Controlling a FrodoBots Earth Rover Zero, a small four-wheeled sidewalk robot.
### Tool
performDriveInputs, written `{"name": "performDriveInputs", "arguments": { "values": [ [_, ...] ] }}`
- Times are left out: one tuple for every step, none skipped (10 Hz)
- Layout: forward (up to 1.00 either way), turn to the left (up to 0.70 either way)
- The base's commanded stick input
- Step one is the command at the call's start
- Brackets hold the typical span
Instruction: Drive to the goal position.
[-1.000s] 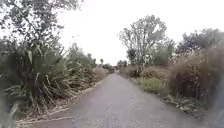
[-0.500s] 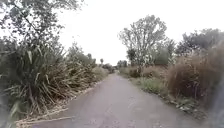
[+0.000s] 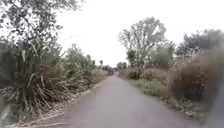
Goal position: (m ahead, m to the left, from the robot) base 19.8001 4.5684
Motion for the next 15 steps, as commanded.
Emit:
{"name": "performDriveInputs", "arguments": {
  "values": [
    [1.00, 0.00],
    [1.00, 0.00],
    [1.00, 0.00],
    [1.00, 0.00],
    [1.00, 0.00],
    [1.00, 0.00],
    [1.00, 0.00],
    [1.00, 0.00],
    [1.00, 0.00],
    [1.00, 0.00],
    [1.00, 0.00],
    [1.00, 0.00],
    [1.00, 0.00],
    [1.00, 0.00],
    [1.00, 0.00]
  ]
}}
